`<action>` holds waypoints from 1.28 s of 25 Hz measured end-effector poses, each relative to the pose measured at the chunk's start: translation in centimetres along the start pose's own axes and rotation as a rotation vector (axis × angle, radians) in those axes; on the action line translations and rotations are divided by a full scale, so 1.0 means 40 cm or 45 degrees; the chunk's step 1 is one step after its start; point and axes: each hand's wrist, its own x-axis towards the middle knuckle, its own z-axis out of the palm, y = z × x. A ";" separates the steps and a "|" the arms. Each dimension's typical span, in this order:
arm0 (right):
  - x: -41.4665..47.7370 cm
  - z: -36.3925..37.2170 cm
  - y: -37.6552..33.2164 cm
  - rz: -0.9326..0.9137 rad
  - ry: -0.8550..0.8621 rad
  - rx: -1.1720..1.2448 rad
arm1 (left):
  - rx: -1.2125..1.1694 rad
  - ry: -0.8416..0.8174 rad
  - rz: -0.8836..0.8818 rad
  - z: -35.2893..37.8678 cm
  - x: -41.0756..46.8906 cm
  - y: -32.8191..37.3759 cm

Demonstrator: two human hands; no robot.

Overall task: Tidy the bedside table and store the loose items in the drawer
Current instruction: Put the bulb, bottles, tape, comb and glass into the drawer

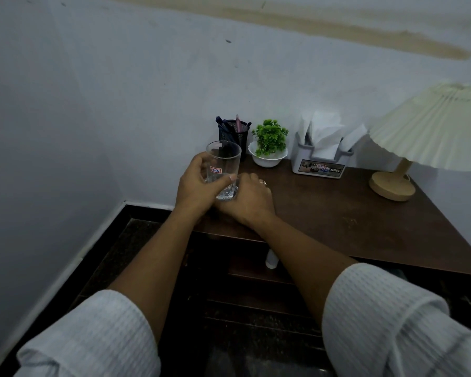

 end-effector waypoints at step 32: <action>-0.537 0.017 0.188 0.169 -0.291 0.229 | -0.313 -0.313 -0.404 0.061 -0.518 -0.093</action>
